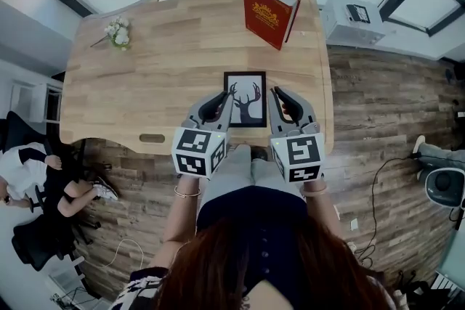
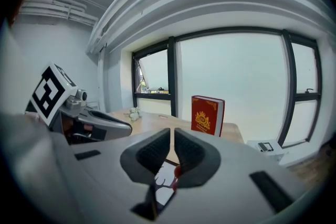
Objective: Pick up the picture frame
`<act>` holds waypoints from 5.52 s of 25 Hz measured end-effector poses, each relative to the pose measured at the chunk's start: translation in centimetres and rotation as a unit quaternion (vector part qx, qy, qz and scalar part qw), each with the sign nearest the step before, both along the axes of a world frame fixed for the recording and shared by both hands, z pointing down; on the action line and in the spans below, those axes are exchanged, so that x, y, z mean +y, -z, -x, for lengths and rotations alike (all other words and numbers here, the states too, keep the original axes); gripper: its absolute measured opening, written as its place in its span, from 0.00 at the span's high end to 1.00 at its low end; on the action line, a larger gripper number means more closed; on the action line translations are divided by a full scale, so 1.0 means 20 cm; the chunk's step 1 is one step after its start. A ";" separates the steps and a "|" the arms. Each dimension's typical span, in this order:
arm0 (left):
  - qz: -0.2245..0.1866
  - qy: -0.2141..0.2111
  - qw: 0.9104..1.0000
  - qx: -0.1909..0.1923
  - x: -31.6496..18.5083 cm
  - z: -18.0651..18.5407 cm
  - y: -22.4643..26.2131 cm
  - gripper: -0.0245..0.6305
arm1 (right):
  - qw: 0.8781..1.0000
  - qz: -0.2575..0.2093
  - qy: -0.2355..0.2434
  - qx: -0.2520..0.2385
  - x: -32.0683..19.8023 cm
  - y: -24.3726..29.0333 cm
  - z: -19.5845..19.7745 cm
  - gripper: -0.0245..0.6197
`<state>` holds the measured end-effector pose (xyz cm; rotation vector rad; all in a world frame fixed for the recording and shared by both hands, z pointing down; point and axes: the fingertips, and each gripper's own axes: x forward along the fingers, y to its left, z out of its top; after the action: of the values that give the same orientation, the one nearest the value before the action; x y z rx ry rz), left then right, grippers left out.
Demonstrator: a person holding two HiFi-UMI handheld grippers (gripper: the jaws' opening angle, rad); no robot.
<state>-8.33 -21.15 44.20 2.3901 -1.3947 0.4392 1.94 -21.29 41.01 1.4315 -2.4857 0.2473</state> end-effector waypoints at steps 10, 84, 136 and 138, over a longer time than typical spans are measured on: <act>0.039 -0.013 0.999 0.001 -0.07 0.05 -0.18 0.91 | 0.999 0.044 -0.003 0.016 -0.08 -0.19 0.03 0.92; 0.262 0.010 0.965 -0.002 -0.05 0.19 -1.18 0.76 | 0.962 0.264 -0.025 0.062 -0.06 -1.26 0.06 0.78; 0.230 0.082 0.969 0.027 -0.07 0.10 -1.02 0.84 | 0.963 0.261 -0.068 0.009 -0.08 -1.14 -0.08 0.84; 0.225 0.087 0.970 0.028 -0.08 0.09 -0.99 0.84 | 0.965 0.255 -0.063 0.010 -0.09 -1.12 -0.09 0.84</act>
<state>-10.15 -22.72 64.09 1.8878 -1.2999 0.5672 3.68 -23.02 63.43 1.3502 -2.0950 0.8264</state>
